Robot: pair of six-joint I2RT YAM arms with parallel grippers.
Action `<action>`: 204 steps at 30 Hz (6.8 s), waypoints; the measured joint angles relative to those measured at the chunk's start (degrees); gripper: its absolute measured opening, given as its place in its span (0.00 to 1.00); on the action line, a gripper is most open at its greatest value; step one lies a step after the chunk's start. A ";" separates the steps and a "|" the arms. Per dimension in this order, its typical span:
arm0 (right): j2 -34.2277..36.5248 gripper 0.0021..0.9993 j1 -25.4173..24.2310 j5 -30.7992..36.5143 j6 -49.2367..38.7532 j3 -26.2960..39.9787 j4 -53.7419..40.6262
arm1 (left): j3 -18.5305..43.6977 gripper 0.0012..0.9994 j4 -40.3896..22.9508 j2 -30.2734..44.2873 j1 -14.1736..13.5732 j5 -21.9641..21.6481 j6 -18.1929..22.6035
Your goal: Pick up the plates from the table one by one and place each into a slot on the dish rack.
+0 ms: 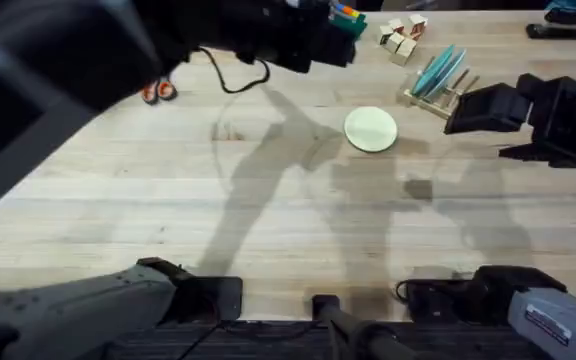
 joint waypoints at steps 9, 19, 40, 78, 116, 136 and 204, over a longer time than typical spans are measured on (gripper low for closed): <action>-0.01 1.00 0.00 -0.02 0.00 0.00 0.00 | 0.00 0.04 4.61 11.81 0.00 8.72 -3.43; 0.00 1.00 0.00 -0.02 0.00 0.00 0.00 | 0.00 0.04 9.02 21.59 0.00 12.01 -4.27; 0.00 1.00 0.00 0.00 -0.17 0.00 0.00 | 0.00 0.04 13.42 30.37 -1.20 13.43 -5.54; 0.00 1.00 0.00 0.00 -0.44 0.00 0.00 | -0.01 0.04 18.82 38.78 -2.38 13.76 -8.54; -0.01 1.00 0.00 0.00 -0.44 0.00 0.00 | 0.17 0.04 19.57 39.76 -2.46 12.38 -10.46; 7.30 1.00 0.00 -1.36 -2.12 0.00 6.65 | 0.46 0.04 19.95 39.76 -2.56 11.29 -10.43; 29.31 0.41 7.62 -8.70 7.13 -21.99 59.74 | 0.66 0.04 19.53 39.76 -2.58 11.05 -10.43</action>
